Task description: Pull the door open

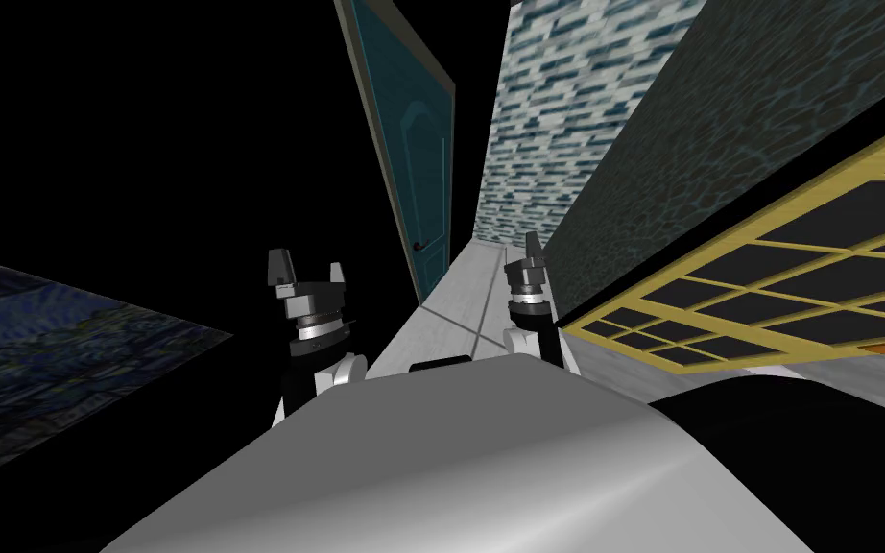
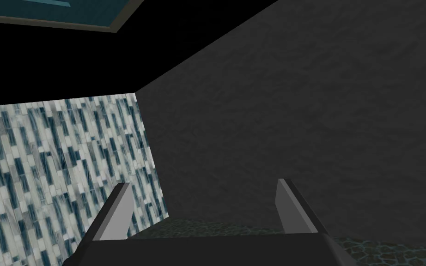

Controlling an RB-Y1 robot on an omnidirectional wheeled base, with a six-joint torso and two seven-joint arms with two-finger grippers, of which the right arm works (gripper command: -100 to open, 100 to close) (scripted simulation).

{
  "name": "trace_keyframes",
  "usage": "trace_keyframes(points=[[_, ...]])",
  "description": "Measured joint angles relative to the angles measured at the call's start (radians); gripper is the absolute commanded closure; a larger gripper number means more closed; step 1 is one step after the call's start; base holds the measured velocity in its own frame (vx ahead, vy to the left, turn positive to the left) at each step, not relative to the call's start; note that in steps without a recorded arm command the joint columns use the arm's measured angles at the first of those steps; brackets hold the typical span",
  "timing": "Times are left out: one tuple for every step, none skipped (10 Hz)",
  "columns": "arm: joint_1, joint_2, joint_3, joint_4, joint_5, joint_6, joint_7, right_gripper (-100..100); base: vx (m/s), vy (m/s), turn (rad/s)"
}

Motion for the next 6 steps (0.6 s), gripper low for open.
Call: trace_keyframes(points=[[-0.005, -0.006, 0.005, 0.017, -0.003, -0.003, -0.002, -100, 0.114, -0.007, 0.120], [-0.013, -0.012, 0.011, 0.041, -0.005, -0.011, -0.005, -100, 0.138, -0.019, 0.112], [-0.025, -0.020, 0.012, 0.061, -0.011, -0.013, -0.009, -100, 0.114, -0.034, 0.101], [-0.032, -0.027, 0.015, 0.078, -0.014, -0.014, -0.014, -100, 0.085, -0.028, 0.096], [-0.034, -0.035, 0.018, 0.099, -0.019, -0.023, -0.018, -100, 0.075, -0.024, 0.084], [-0.044, -0.039, 0.024, 0.122, -0.021, -0.030, -0.020, -100, 0.081, -0.023, 0.087]])
